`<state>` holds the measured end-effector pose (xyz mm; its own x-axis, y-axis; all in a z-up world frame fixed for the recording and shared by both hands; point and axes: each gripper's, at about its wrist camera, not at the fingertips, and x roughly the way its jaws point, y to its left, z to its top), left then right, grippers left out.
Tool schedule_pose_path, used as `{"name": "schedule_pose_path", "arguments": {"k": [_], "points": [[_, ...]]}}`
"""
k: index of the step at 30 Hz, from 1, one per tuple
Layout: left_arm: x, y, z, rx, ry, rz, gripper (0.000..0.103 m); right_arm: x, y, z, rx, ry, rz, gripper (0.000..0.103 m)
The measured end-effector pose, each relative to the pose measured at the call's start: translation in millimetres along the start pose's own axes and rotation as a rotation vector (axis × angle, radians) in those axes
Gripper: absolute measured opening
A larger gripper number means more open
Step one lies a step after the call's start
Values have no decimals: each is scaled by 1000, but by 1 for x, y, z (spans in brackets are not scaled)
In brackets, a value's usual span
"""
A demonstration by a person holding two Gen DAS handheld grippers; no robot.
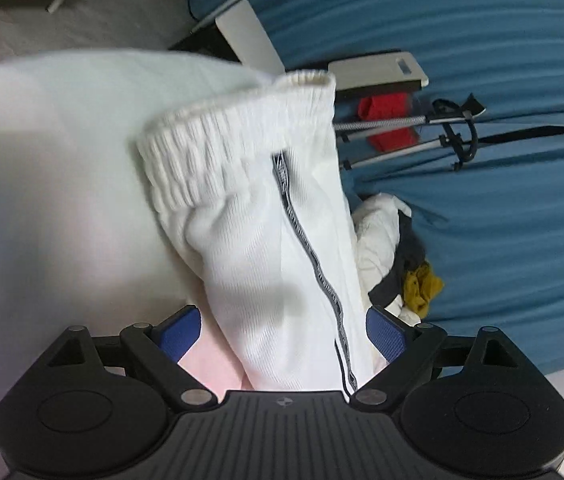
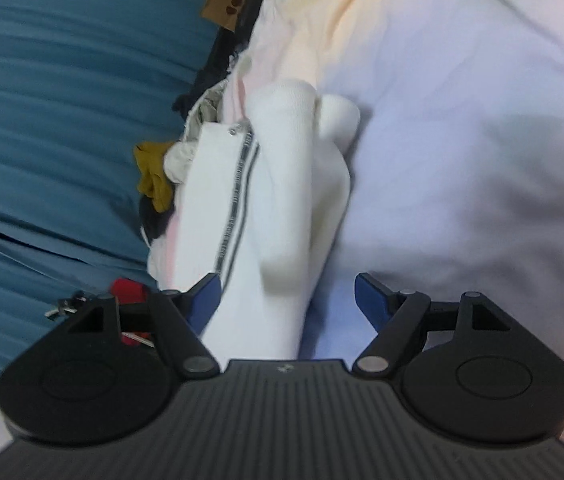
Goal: Fold clothes
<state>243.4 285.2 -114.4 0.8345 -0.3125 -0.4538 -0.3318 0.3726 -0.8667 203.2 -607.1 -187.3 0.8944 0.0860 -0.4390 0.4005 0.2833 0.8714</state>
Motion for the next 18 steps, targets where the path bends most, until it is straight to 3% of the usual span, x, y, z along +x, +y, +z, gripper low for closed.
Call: {"name": "schedule_pose_path", "arguments": {"k": [6, 8, 9, 10, 11, 13, 15, 18], "points": [[48, -9, 9, 52, -51, 39, 84, 26, -6, 21, -25, -86, 11, 72], [55, -12, 8, 55, -87, 46, 82, 34, -7, 30, -48, -126, 17, 58], [58, -13, 8, 61, -99, 49, 73, 38, -9, 33, -58, -144, 7, 52], [60, -12, 9, 61, -111, 57, 59, 42, -11, 36, -66, -160, -2, 40], [62, -10, 10, 53, -119, 69, 51, 46, -13, 39, -69, -170, -6, 31], [65, -5, 17, 9, -124, 70, 32, 50, -13, 40, -74, -190, -7, 25], [63, -5, 24, -26, -133, 48, 24, 49, -7, 36, -105, -225, -17, 17], [53, -15, 27, -1, -146, 27, 22, 42, -2, 29, -106, -271, -23, 14]]}}
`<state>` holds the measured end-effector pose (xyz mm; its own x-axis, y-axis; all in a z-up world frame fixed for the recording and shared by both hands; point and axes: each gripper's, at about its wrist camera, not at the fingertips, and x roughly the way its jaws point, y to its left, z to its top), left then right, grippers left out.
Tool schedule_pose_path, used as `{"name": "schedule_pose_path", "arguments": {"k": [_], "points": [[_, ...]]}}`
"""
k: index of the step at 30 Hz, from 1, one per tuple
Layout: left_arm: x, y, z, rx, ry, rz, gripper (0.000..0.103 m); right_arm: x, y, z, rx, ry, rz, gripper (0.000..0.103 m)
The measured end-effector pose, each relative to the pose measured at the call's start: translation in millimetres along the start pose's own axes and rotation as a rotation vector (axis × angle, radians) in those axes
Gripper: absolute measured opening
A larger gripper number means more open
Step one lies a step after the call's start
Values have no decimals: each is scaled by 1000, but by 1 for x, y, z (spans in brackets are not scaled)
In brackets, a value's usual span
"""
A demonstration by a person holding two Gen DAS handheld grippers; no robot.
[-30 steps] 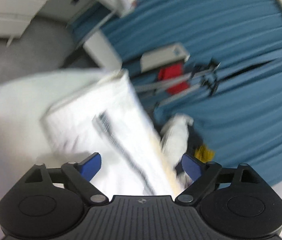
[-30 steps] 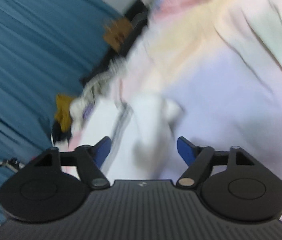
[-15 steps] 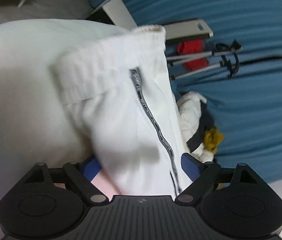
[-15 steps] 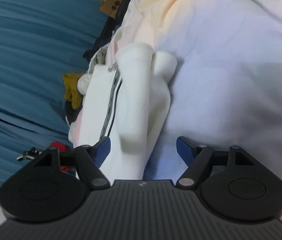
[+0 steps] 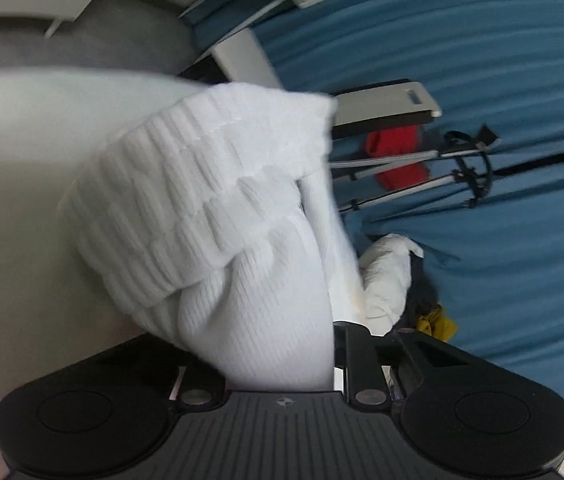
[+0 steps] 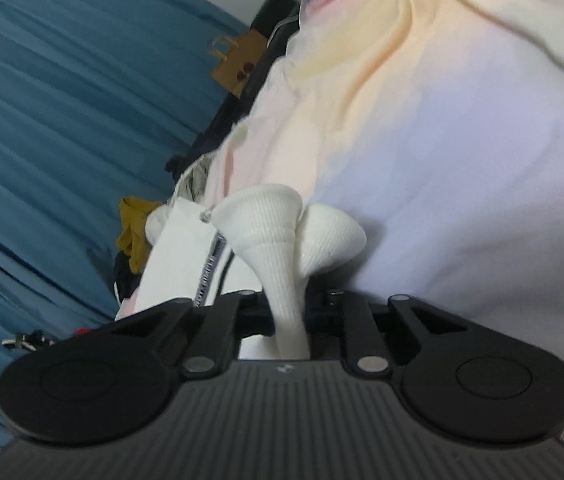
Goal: Fold clothes
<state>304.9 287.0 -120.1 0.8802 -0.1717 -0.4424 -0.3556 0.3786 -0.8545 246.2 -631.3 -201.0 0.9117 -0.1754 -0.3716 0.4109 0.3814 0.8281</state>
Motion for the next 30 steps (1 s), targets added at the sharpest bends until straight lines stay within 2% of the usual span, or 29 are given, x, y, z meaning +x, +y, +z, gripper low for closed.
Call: {"name": "schedule_pose_path", "arguments": {"k": [4, 8, 12, 17, 20, 24, 26, 29, 30], "points": [[-22, -3, 2, -15, -4, -17, 19, -17, -1, 1, 37, -27, -19, 13], [-52, -11, 6, -10, -2, -11, 19, -46, 3, 3, 44, -15, -29, 12], [-99, -36, 15, 59, 0, 11, 19, -65, 13, 8, -2, 44, -48, 12], [-159, -61, 25, 169, 2, 43, 19, -95, 17, 9, 28, 105, -50, 12], [-188, -44, 22, 194, 17, 102, 19, -111, 5, 1, 63, 150, -85, 12], [-212, 14, 8, 156, 95, 200, 20, -122, -16, -6, 114, 190, -107, 12], [-216, 36, 2, 141, 109, 208, 22, -125, -24, -7, 130, 201, -95, 12], [-226, 53, -6, 128, 109, 194, 31, -123, -29, -9, 112, 219, -96, 12], [-230, 55, -8, 138, 111, 197, 39, -122, -30, -10, 107, 222, -96, 12]]}}
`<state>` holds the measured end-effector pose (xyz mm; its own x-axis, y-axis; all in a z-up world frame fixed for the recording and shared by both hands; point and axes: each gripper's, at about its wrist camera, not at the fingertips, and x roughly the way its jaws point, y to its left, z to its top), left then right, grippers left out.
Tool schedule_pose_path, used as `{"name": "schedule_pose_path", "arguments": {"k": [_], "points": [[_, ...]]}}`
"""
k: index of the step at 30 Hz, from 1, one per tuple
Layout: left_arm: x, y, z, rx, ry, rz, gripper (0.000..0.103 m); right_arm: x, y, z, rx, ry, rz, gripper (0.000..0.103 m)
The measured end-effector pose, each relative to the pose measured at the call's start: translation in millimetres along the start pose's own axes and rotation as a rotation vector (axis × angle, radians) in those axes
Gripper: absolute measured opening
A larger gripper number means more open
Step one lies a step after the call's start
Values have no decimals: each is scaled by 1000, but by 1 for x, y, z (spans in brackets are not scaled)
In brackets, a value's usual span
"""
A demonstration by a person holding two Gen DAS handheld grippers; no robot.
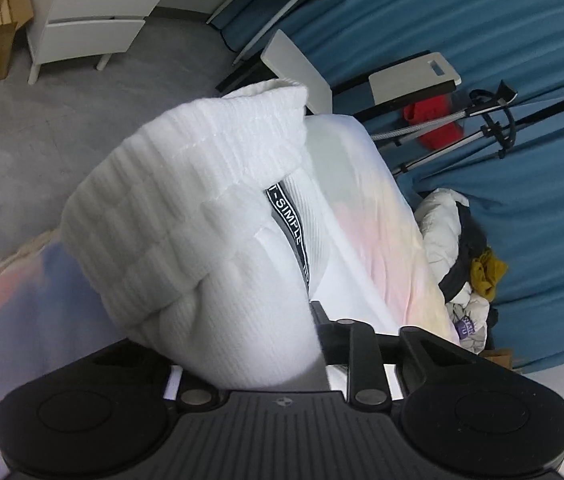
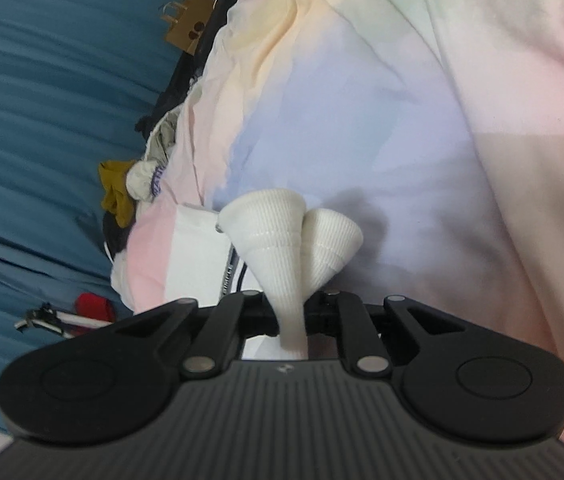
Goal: Fold clothes
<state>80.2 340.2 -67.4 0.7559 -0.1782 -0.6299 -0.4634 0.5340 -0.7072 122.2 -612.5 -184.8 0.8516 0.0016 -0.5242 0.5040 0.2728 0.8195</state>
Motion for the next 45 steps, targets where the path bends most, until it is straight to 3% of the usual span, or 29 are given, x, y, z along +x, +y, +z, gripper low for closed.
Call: {"name": "schedule_pose_path", "arguments": {"k": [4, 7, 15, 18, 20, 22, 26, 30, 33, 34, 35, 38, 42, 45], "points": [[-25, -2, -12, 108, -2, 20, 63, 1, -3, 0, -5, 7, 4, 12], [-51, -7, -22, 208, -20, 30, 73, 2, -4, 0, -8, 10, 7, 12], [-85, -62, -60, 440, -90, 90, 80, 7, -20, 6, 33, 59, 50, 23], [-76, -100, -76, 517, -112, 78, 80, 8, -12, 4, -43, 73, 45, 32], [-71, -122, -88, 572, -126, 68, 80, 9, -6, 2, -82, 75, 51, 46], [-67, -139, -106, 624, -136, 58, 81, 10, -2, 0, -110, 75, 57, 54], [-42, -167, -141, 641, -104, 9, 81, 17, 10, -3, -234, 65, 57, 57], [5, -193, -182, 628, -67, -28, 81, 24, 12, -3, -262, 31, 45, 55], [35, -219, -218, 774, -56, -46, 81, 27, 12, 0, -233, 1, 47, 49], [41, -227, -230, 839, -63, -47, 81, 27, 13, 0, -227, -12, 40, 41], [47, -232, -240, 881, -70, -47, 81, 28, 14, -1, -231, -18, 30, 26], [66, -237, -261, 945, -83, -32, 81, 27, 20, -1, -289, -35, -1, 17], [93, -230, -272, 1001, -75, 55, 81, 20, 32, -3, -320, -93, 15, 14], [101, -222, -270, 1017, -50, 80, 81, 16, 43, -7, -358, -136, 14, 14]]}}
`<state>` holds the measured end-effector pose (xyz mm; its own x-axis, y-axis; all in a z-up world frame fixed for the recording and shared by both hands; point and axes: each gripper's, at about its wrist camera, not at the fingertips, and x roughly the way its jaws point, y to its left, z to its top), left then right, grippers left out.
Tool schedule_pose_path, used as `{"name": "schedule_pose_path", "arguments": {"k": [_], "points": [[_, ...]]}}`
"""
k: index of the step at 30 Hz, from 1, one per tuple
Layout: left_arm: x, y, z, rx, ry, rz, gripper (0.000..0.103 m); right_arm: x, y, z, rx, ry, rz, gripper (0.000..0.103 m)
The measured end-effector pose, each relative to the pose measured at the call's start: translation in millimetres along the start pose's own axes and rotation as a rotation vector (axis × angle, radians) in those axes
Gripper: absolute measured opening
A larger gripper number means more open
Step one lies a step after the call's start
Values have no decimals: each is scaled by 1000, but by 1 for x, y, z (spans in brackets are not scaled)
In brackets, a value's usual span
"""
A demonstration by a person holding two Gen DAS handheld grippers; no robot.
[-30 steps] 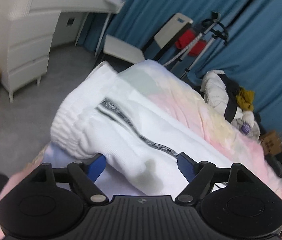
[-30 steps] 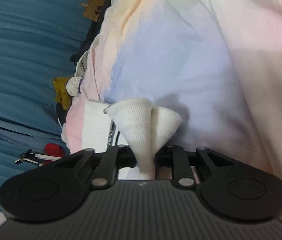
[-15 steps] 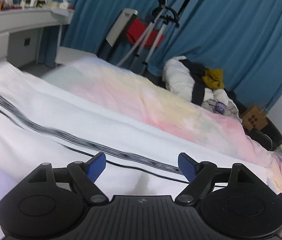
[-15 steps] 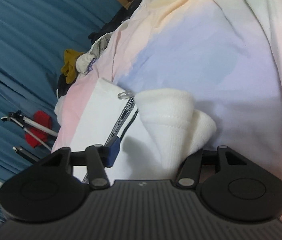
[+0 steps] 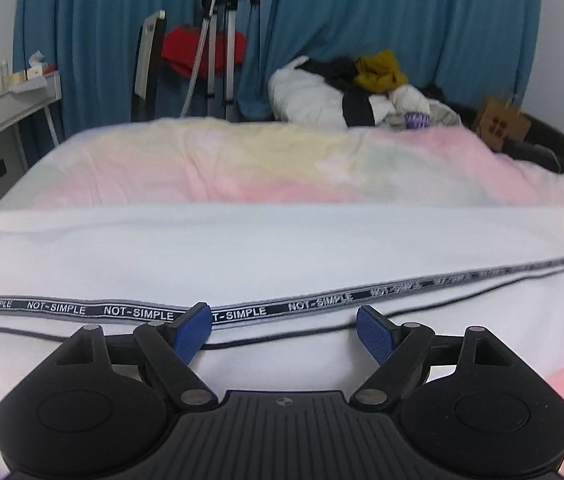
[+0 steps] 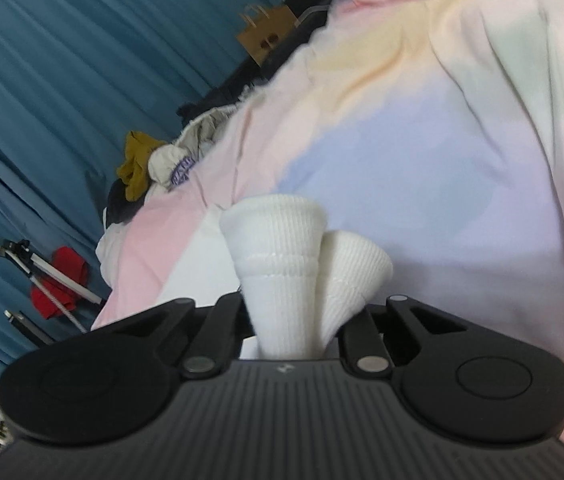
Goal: Fold clothes
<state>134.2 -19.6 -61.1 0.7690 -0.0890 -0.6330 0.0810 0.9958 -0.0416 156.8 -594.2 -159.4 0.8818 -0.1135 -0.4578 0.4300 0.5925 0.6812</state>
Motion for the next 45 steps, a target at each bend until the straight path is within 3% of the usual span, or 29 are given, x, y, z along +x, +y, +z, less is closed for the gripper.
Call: {"name": "schedule_pose_path", "arguments": {"k": [4, 19, 26, 35, 42, 45], "points": [[7, -6, -8, 72, 25, 27, 83, -2, 4, 0, -2, -19, -15, 14], [16, 3, -12, 91, 36, -7, 84, -2, 19, -2, -122, -22, -51, 14], [17, 7, -14, 100, 36, -26, 84, -21, 51, 1, -186, -95, -50, 14], [18, 8, -12, 100, 41, -34, 84, -62, 125, -5, -371, -237, 0, 14], [18, 11, -12, 102, 33, -50, 85, -108, 199, -52, -574, -372, 30, 14], [13, 14, -9, 80, 32, -65, 85, -131, 234, -86, -690, -416, 85, 14]]}}
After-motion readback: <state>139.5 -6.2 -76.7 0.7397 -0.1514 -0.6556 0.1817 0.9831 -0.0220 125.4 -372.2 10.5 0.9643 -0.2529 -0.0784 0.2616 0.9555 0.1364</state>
